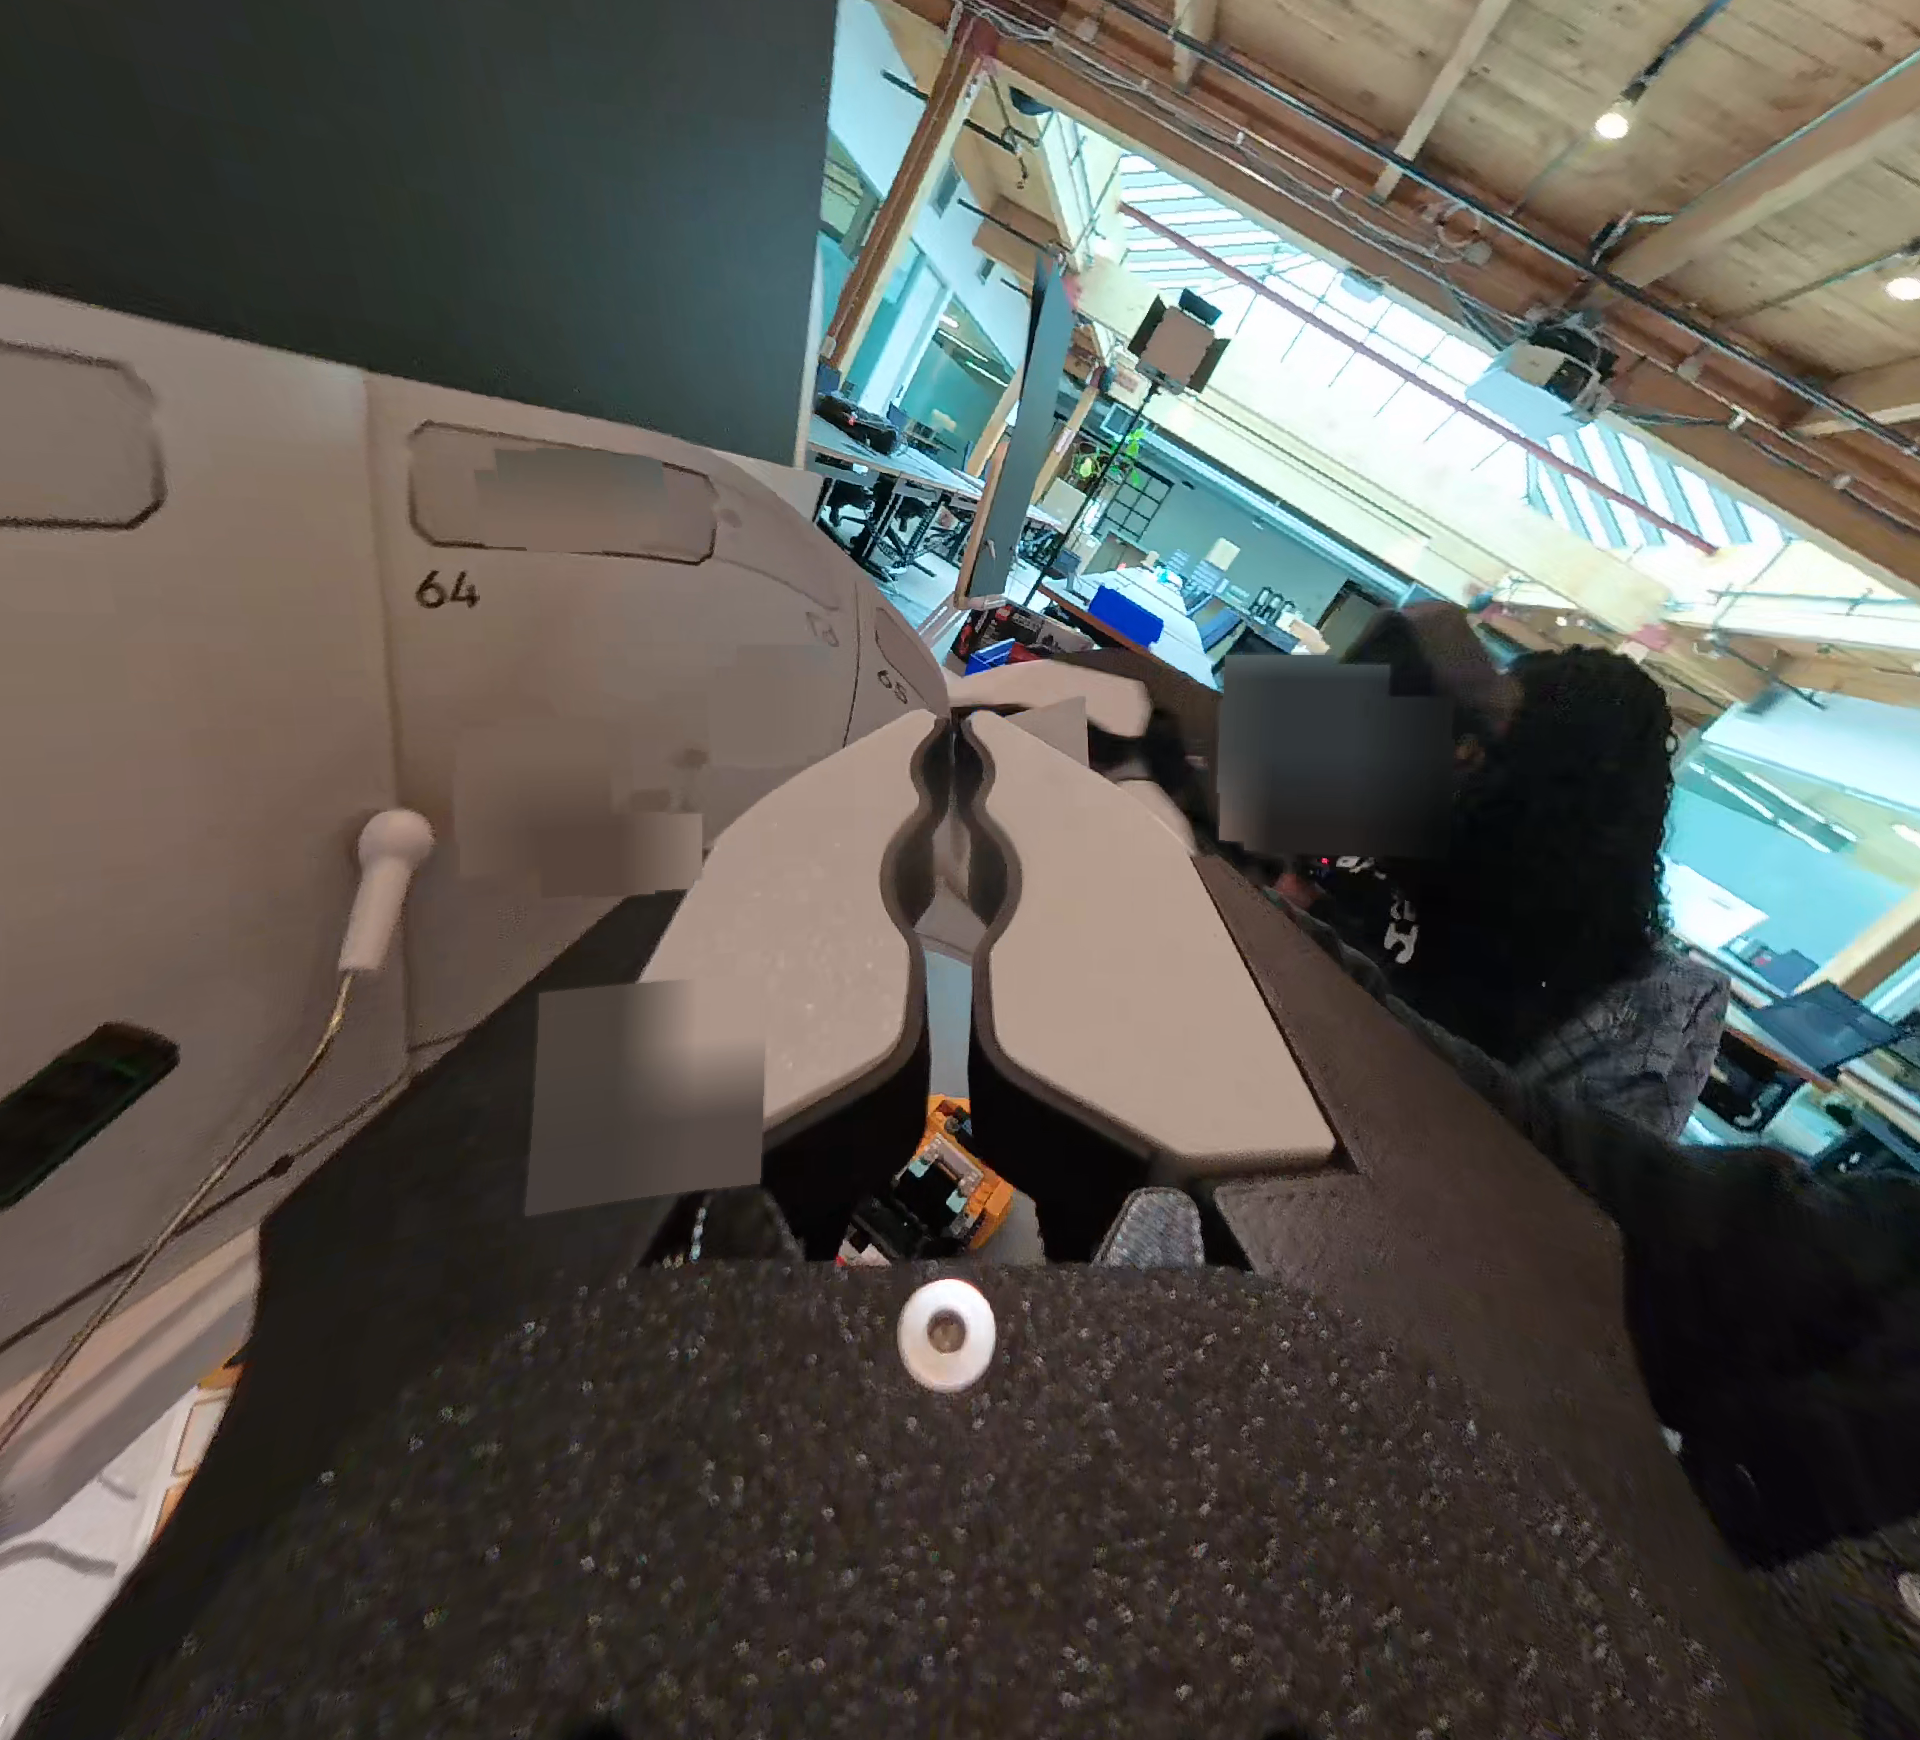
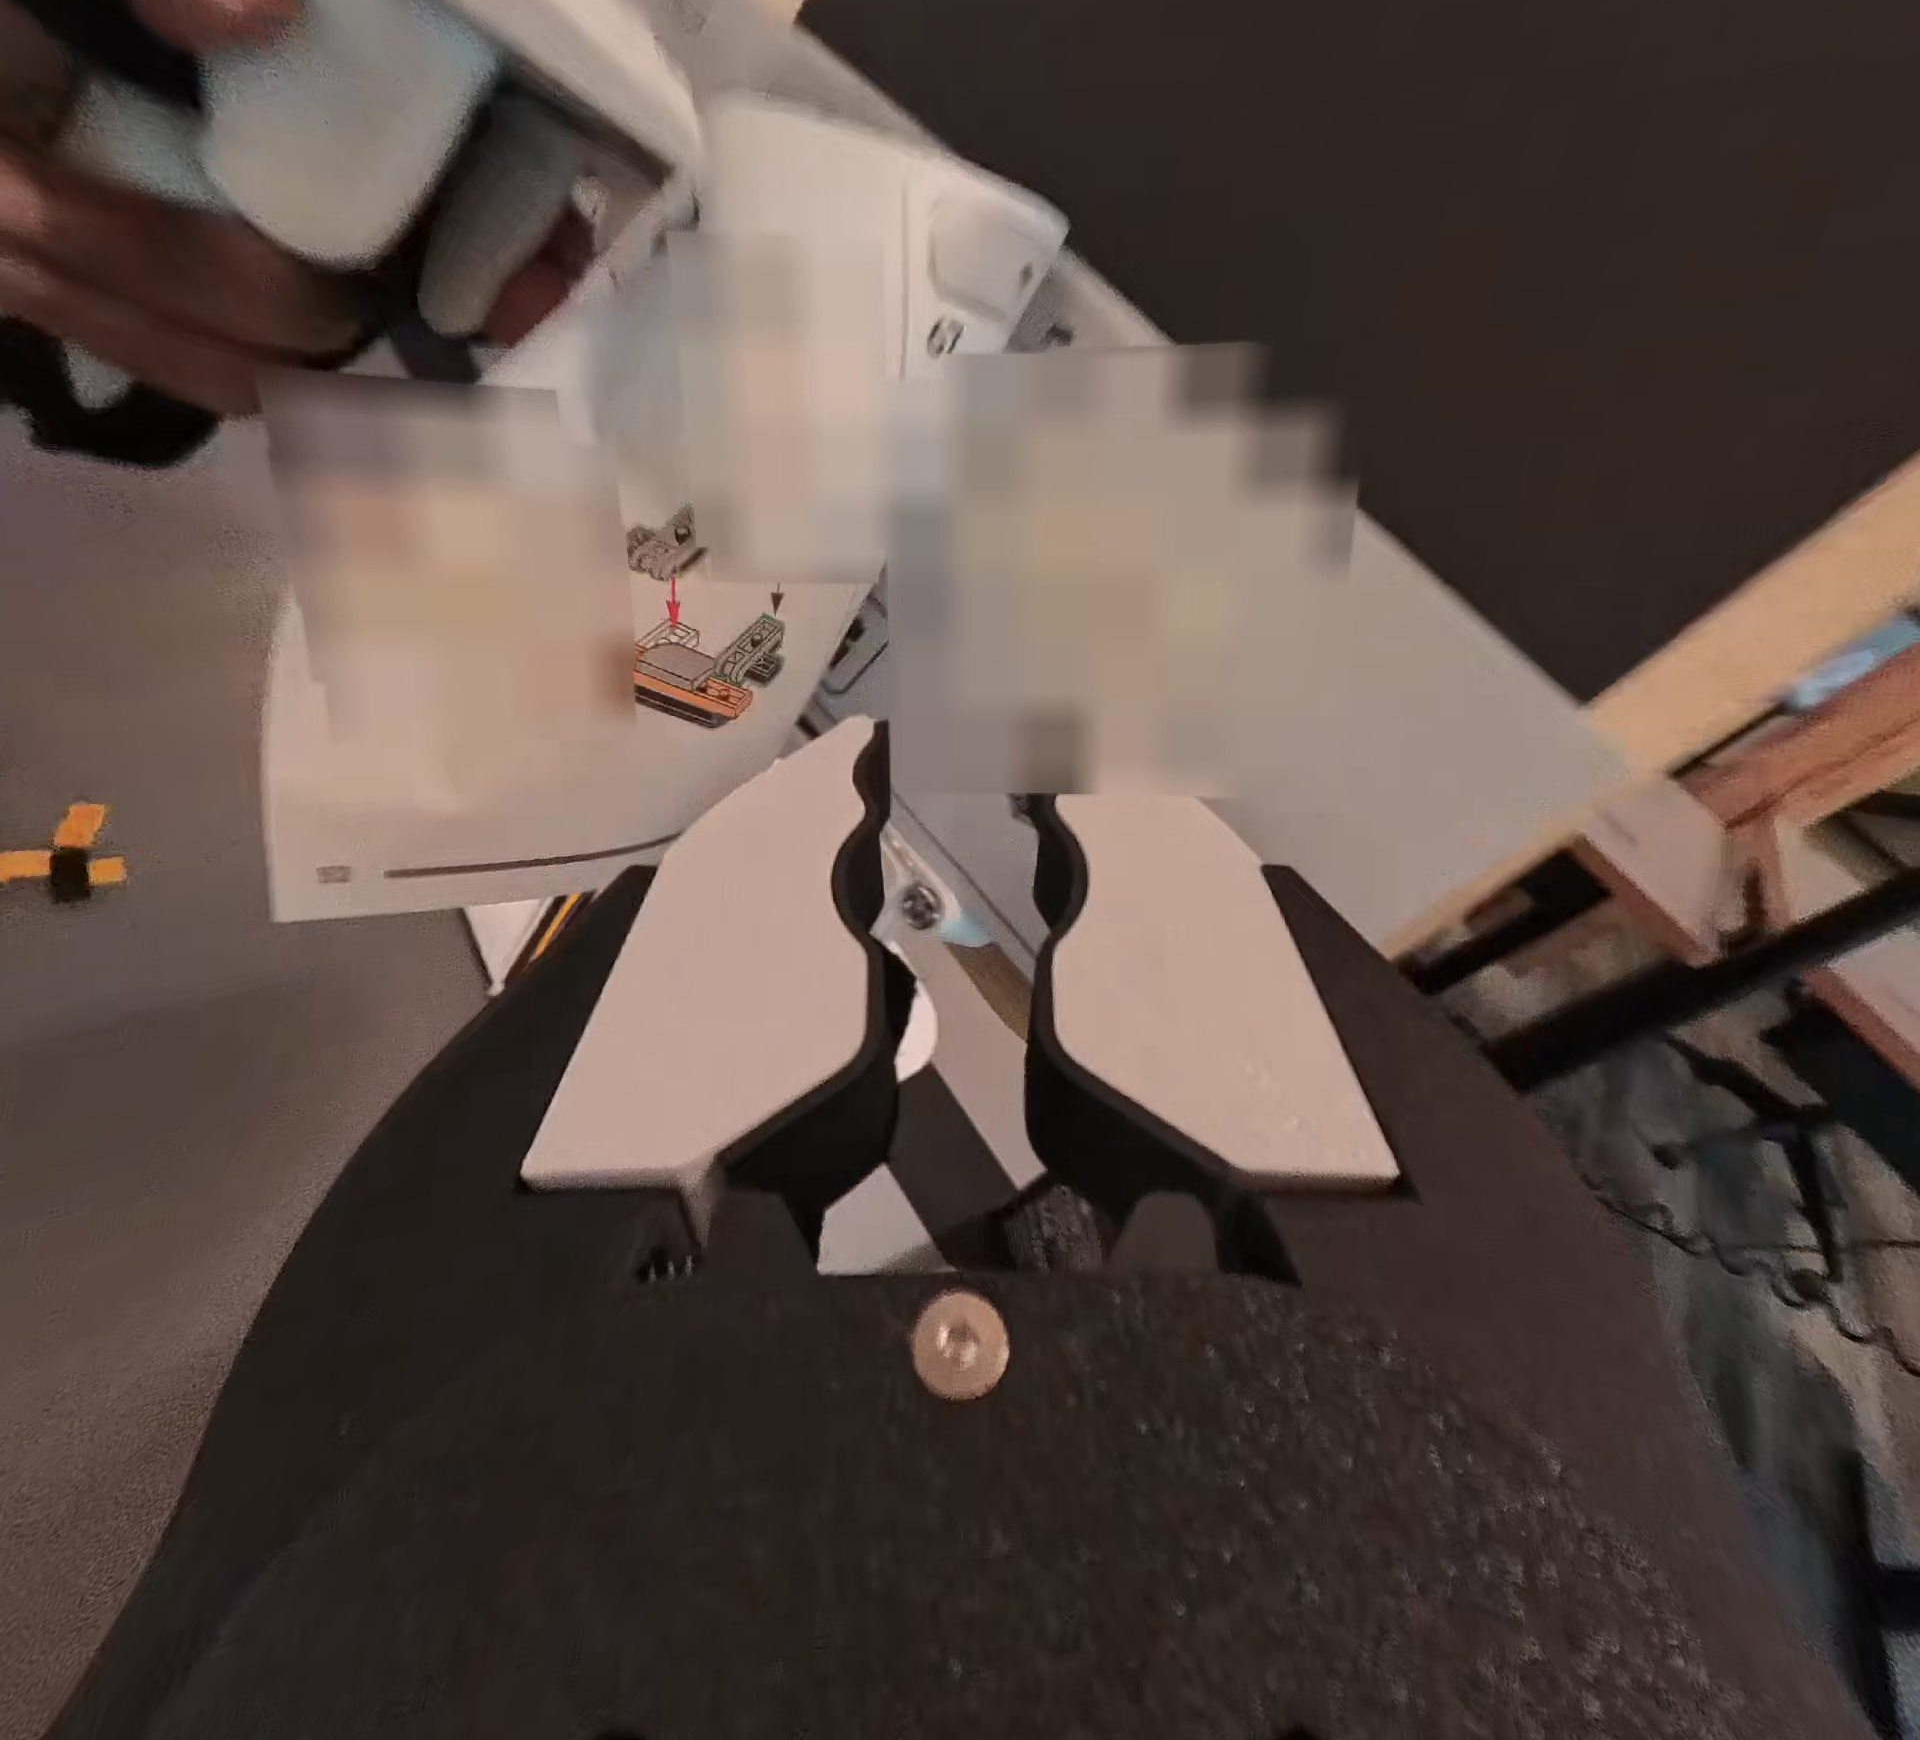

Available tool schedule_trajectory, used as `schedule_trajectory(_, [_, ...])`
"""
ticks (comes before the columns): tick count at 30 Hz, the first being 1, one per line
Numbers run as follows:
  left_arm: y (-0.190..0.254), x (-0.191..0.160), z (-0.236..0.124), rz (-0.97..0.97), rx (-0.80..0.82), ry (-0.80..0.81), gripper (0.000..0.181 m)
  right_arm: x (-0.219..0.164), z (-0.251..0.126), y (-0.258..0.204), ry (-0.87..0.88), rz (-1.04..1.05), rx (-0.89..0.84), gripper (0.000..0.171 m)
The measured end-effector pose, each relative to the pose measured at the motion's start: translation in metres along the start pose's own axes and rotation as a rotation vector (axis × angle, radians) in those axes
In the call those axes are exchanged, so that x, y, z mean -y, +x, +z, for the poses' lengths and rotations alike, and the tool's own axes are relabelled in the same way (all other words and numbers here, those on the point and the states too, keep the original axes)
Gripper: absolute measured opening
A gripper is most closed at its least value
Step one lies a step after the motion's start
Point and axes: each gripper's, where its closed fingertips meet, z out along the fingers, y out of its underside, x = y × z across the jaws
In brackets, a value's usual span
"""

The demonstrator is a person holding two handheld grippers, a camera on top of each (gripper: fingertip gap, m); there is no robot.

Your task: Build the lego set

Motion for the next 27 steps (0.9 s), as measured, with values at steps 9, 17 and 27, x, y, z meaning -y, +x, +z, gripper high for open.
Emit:
schedule_trajectory(9, [-0.053,0.018,-0.06,0.605,0.494,-0.211,0.015,-0.011,0.043,-0.024,-0.051,-0.028,0.078,0.026])
schedule_trajectory(17, [-0.11,-0.029,-0.059,0.96,0.751,-0.539,0.02,-0.002,0.058,-0.028,-0.113,-0.051,0.055,0.025])
schedule_trajectory(27, [-0.124,-0.014,-0.123,0.3,0.657,-0.02,0.004,0.024,0.091,-0.047,-0.198,-0.219,0.013,0.02])
